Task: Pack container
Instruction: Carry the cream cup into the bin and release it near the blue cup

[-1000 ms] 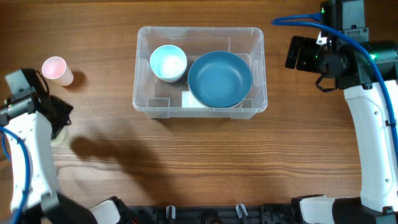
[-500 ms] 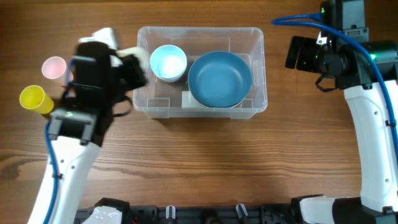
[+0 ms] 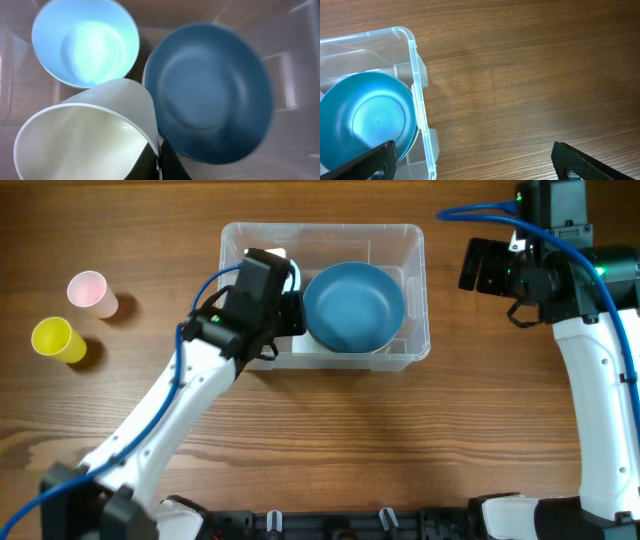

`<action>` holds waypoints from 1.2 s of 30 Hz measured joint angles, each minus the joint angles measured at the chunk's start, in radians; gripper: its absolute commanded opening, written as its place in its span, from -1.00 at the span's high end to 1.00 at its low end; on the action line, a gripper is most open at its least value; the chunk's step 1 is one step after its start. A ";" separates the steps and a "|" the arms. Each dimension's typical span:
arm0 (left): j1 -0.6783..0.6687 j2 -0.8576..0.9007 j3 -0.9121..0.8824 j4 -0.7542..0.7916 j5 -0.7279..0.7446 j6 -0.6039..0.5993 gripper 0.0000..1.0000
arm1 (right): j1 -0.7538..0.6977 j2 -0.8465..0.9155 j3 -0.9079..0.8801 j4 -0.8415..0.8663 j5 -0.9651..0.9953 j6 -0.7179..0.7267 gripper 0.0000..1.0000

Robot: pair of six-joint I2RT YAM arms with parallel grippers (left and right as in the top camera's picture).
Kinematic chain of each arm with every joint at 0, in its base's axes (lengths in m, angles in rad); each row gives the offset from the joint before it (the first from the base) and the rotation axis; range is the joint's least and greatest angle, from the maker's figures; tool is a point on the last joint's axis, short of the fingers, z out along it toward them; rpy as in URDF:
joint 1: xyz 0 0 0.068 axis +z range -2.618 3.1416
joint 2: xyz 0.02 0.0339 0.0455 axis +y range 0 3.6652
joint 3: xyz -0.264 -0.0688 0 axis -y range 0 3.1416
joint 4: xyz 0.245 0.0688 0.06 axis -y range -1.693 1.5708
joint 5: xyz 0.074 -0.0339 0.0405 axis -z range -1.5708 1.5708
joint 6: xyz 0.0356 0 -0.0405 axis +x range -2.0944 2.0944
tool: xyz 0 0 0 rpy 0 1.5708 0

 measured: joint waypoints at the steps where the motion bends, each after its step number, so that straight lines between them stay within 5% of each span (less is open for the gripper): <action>1: 0.000 0.016 0.000 -0.008 -0.008 0.013 0.92 | 0.000 0.000 0.000 0.000 0.000 0.000 -1.00; 15: 0.000 0.112 0.000 -0.019 -0.144 0.076 0.92 | 0.000 0.000 0.000 0.000 0.000 0.000 -0.99; 34: 0.000 0.161 0.002 -0.065 -0.090 0.080 0.92 | 0.000 0.000 0.000 0.000 0.000 0.000 -0.99; 36: 0.000 0.161 0.002 -0.072 -0.086 0.080 0.80 | 0.000 0.000 0.000 0.000 0.000 0.000 -0.99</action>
